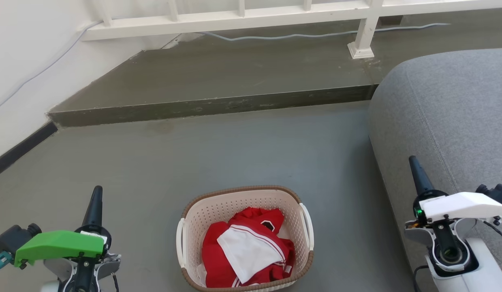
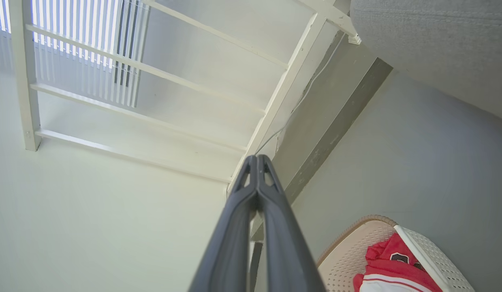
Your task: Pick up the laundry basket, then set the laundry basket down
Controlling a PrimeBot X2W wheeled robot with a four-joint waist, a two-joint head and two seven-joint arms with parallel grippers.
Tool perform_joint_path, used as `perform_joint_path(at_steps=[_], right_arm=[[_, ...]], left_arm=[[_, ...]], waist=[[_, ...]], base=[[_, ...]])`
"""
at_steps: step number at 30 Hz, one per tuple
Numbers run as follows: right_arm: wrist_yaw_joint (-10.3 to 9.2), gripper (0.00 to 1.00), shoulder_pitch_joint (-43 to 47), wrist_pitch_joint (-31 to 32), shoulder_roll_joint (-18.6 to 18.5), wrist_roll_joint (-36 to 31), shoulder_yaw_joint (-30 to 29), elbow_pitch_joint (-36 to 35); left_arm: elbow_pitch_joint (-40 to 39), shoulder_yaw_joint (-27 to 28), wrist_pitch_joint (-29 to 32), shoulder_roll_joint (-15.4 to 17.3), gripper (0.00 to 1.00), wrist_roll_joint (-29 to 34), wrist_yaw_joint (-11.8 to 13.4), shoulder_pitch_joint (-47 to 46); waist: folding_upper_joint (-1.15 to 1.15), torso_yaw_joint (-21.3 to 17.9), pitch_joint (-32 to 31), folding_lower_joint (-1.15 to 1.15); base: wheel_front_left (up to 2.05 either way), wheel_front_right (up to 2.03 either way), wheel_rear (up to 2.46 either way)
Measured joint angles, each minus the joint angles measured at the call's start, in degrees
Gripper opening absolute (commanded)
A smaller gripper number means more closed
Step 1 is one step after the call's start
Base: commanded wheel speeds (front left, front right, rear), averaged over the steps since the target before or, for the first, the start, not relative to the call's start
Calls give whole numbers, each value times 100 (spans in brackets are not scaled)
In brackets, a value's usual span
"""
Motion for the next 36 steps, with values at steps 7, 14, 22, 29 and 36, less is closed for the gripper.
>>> perform_joint_path(at_steps=[7, 14, 22, 29, 36], right_arm=[[85, 0, 2, 99, 2, 433, -135, 7], [196, 0, 3, 237, 7, 1021, -320, 16], [300, 0, 6, 371, 12, 1582, -509, 33], [388, 0, 8, 481, 18, 2108, -676, 40], [450, 0, 18, 594, 23, 2486, -808, 46]], left_arm=[[26, 56, 120, -42, 0, -363, 0, 0], [52, 177, 268, -89, 0, -823, -5, 0], [67, 248, 421, -114, 0, -1326, -20, 0], [79, 360, 558, -129, 0, -1745, -21, 0], [86, 403, 655, -141, 0, -2058, -27, 0]], waist=[[0, 17, -38, 0], [0, 40, -89, 0], [0, 63, -139, 0], [0, 83, -184, 0], [0, 97, -213, 0]], base=[[0, 0, 0], [0, 0, 0], [0, 0, 0], [0, 0, 0], [0, 0, 0]])
